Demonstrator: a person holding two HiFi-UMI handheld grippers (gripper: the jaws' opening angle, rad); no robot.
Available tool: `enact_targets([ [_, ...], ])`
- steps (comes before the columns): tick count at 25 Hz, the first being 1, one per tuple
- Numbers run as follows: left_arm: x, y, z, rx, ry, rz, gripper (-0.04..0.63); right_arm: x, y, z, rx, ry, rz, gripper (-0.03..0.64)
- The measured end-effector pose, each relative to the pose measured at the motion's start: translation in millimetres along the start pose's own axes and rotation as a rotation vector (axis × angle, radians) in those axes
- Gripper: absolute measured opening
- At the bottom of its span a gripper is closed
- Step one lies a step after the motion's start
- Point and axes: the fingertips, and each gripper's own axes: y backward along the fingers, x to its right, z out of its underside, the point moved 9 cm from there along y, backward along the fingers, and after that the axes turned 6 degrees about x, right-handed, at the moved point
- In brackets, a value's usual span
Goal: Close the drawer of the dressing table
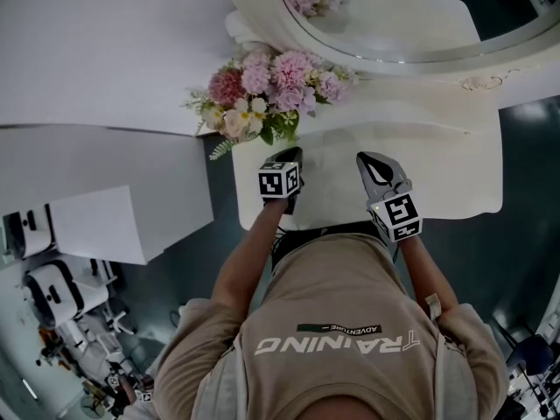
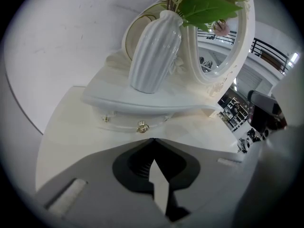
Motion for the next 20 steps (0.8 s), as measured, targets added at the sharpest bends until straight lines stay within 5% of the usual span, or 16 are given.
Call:
enact_targets([
  [10,-2,42,31,-0.011,-0.1,-0.021,0.018,-25,2,-4,0.025,0.021,-0.017,0.002],
  [20,4,98,15,0.133,-0.112,0.004,0.018,-47,9,-14,0.074,0.072,-0.007,0.002],
])
